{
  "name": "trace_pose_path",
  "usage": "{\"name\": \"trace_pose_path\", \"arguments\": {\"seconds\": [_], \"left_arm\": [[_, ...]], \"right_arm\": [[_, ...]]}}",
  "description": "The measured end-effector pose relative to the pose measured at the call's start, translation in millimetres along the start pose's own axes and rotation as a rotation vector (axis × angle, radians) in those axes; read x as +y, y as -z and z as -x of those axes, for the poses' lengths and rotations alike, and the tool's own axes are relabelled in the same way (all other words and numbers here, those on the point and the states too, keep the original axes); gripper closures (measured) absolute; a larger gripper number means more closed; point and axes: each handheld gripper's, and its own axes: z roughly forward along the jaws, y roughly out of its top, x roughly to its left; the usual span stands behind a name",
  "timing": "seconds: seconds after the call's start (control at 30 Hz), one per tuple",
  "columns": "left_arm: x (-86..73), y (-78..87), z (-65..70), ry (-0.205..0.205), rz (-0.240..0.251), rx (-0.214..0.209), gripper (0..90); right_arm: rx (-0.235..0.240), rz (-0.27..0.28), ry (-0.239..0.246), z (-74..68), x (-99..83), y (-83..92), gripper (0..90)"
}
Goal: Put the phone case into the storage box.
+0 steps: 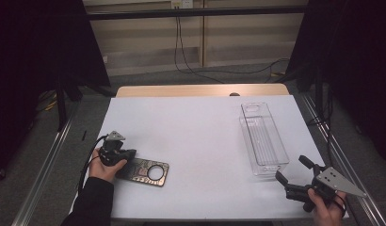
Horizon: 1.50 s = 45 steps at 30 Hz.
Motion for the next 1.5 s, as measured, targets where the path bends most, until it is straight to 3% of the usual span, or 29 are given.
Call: {"name": "trace_pose_path", "arguments": {"seconds": [0.43, 0.83, 1.17, 1.5], "left_arm": [[-5.6, 5.2, 8.1, -0.006, -0.01, 0.002, 90.0], [-16.4, 12.3, 17.5, -0.03, -0.002, -0.028, 90.0], [-25.1, 18.5, 26.8, -0.027, 0.004, -0.047, 90.0], [-29.0, 21.7, 36.2, -0.046, 0.0, -0.041, 90.0]], "right_arm": [[-0.001, 0.001, 0.002, 0.3, 0.0, 0.2, 0.0], [-0.001, -0.001, 0.0, 0.1, -0.1, -0.1, 0.0], [-0.006, -0.002, -0.002, 0.2, -0.3, -0.4, 0.0], [-0.007, -0.002, 0.0, 0.5, -0.3, -0.4, 0.0]]}}
